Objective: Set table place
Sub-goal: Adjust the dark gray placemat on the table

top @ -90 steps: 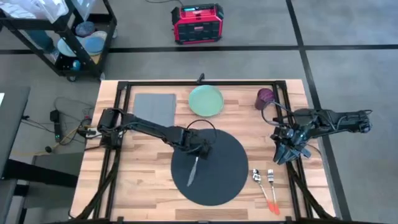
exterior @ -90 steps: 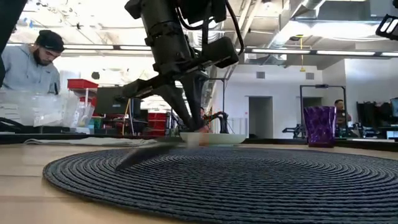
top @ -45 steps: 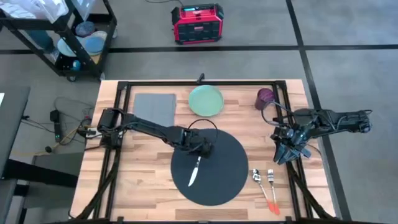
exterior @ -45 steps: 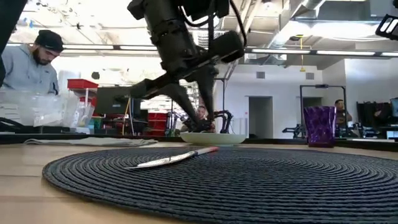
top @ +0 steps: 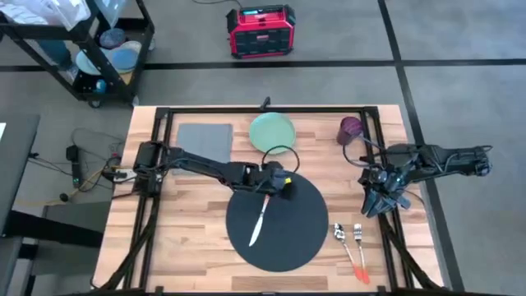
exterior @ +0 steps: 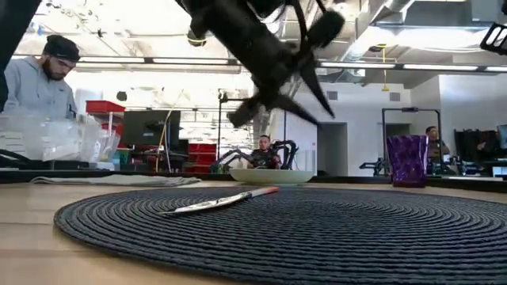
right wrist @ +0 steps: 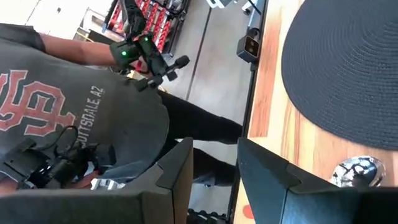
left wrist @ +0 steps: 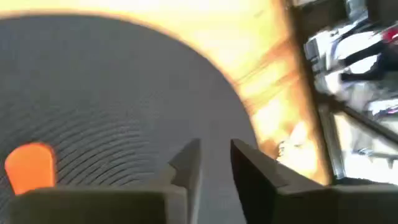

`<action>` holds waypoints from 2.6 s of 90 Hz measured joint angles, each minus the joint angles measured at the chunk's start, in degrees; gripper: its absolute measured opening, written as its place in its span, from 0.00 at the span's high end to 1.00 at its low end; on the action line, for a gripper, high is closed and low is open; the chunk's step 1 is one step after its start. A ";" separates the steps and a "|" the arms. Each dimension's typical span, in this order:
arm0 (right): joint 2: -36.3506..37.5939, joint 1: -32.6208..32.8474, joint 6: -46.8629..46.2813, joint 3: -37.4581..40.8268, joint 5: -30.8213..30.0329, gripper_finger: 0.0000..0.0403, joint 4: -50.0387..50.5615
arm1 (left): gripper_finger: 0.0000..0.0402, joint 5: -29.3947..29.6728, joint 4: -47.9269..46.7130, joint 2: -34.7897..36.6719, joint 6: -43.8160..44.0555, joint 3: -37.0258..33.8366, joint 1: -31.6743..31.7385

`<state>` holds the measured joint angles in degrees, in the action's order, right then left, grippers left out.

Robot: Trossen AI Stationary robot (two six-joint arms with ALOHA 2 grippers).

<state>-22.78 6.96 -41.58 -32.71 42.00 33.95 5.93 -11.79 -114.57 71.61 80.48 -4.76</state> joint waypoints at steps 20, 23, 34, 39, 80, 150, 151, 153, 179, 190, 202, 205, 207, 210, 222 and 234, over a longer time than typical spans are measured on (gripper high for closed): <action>0.01 -0.03 0.02 0.04 -1.22 0.72 0.08 | 0.99 -22.76 2.99 -12.86 -10.18 13.81 -1.96; -0.02 0.01 0.19 0.04 -2.17 0.72 -0.32 | 0.99 -23.18 -0.69 -13.99 -12.23 17.87 -2.52; -0.09 -0.29 2.53 0.04 -4.07 0.72 -0.15 | 0.99 -14.36 -20.66 -14.86 -22.90 30.35 -2.42; -0.06 -0.59 3.09 0.04 -4.70 0.72 0.32 | 1.00 -9.03 -27.93 -14.72 -26.97 34.57 -2.10; 0.02 -1.86 5.17 0.04 -4.83 0.72 4.76 | 1.00 -7.02 -33.80 -16.04 -26.73 34.67 -7.09; 0.06 -3.26 2.12 0.02 -5.93 0.72 3.15 | 1.00 -15.58 -41.29 -20.69 -28.81 32.11 -13.70; 0.07 -3.26 2.12 0.02 -5.92 0.72 3.16 | 1.00 -15.72 -41.33 -20.69 -28.72 32.07 -13.70; 0.09 -3.27 2.12 0.02 -5.91 0.72 3.16 | 1.00 -16.02 -41.37 -20.69 -28.68 32.06 -13.72; 0.11 -3.28 2.41 0.02 -5.84 0.72 2.87 | 1.00 -19.51 -48.06 -20.30 -29.54 30.39 -16.75; 0.11 -3.34 3.43 0.02 -5.84 0.72 2.80 | 1.00 -19.44 -51.95 -20.30 -29.65 30.39 -16.91; 0.08 -3.37 4.16 0.02 -5.86 0.72 2.22 | 1.00 -15.99 -62.81 -20.35 -34.23 30.29 -16.92; 0.08 -3.37 4.39 0.02 -5.83 0.72 1.54 | 1.00 -14.67 -66.10 -20.44 -35.05 30.15 -16.91; 0.08 -3.37 4.42 0.02 -5.79 0.72 1.00 | 1.00 -13.98 -67.79 -20.55 -35.41 30.10 -16.91; 0.08 -3.37 4.43 0.02 -5.69 0.72 0.06 | 1.00 -13.04 -69.15 -20.65 -35.69 30.09 -16.95; -0.07 -3.54 4.60 0.02 -5.71 0.72 -5.11 | 1.00 -12.13 -72.40 -20.28 -34.84 30.09 -17.74; -3.92 -5.96 7.20 -0.02 -13.03 0.72 -10.30 | 1.00 -12.15 -77.51 -19.71 -30.55 31.19 -20.02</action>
<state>-26.70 1.00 -34.38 -32.73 28.97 23.65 -6.22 -89.30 -134.28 41.05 111.66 -24.78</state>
